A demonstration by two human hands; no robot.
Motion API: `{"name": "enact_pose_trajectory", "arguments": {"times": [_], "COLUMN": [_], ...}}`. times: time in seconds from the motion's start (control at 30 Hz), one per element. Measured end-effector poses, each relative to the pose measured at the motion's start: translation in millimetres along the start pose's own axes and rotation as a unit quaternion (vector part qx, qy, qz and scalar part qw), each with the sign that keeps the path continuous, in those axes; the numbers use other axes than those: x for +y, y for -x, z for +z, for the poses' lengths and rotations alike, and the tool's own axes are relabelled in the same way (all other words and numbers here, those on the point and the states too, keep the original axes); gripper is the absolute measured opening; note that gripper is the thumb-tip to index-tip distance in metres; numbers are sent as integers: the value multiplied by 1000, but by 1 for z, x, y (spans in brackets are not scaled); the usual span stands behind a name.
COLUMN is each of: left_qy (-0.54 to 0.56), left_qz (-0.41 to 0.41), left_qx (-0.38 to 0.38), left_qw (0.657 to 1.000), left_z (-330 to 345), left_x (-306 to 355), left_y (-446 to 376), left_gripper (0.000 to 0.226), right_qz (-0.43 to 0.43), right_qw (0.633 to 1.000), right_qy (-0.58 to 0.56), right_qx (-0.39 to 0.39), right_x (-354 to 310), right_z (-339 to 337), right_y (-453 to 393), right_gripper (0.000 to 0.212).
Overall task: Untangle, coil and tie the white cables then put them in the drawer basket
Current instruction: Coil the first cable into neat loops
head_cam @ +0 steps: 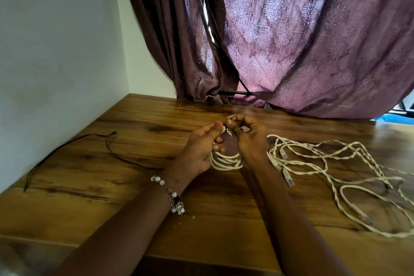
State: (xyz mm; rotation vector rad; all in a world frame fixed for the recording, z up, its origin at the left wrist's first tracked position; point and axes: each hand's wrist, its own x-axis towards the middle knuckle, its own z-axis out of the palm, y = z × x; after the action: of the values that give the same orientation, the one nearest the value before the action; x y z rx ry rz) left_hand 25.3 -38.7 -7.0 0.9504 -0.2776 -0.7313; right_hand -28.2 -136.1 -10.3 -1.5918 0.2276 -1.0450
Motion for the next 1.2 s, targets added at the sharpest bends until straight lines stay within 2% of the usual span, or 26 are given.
{"name": "enact_pose_trajectory", "arguments": {"times": [0.17,0.27,0.47,0.57,0.73,0.87,0.97,1.07,1.2], "left_qy": [-80,-111,-218,-280,-353,-375,-337,-279,-229], "left_qz": [68,94,177,244,321,366,334,250,168], "left_qx": [75,85,33,12,-18,-32,-39,-25,-12], "left_qw": [992,986,959,928,879,851,879,927,959], "left_z": [-2,-2,-4,-4,-4,-4,-4,-2,1], "left_x": [-2,-3,-9,-11,-13,-14,-13,-12,-10], "left_y": [-2,-4,-5,-6,-7,-7,-9,-9,-10], "left_gripper": [7,2,4,4,7,7,8,13,12], "right_qz": [-52,-95,-33,-25,28,40,25,7,-21], "right_qw": [998,993,999,999,991,983,986,992,997], "right_qy": [36,76,-2,-22,-112,-161,-151,-113,-60], "right_qx": [-21,-11,4,27,65,76,68,53,33], "right_x": [1,0,-2,-6,-9,-15,-18,-17,-14], "right_z": [0,-2,-4,-4,-1,3,2,0,-2], "right_y": [1,1,-3,-5,-4,-1,1,0,-1], "right_gripper": [14,24,22,15,25,23,23,25,29]}}
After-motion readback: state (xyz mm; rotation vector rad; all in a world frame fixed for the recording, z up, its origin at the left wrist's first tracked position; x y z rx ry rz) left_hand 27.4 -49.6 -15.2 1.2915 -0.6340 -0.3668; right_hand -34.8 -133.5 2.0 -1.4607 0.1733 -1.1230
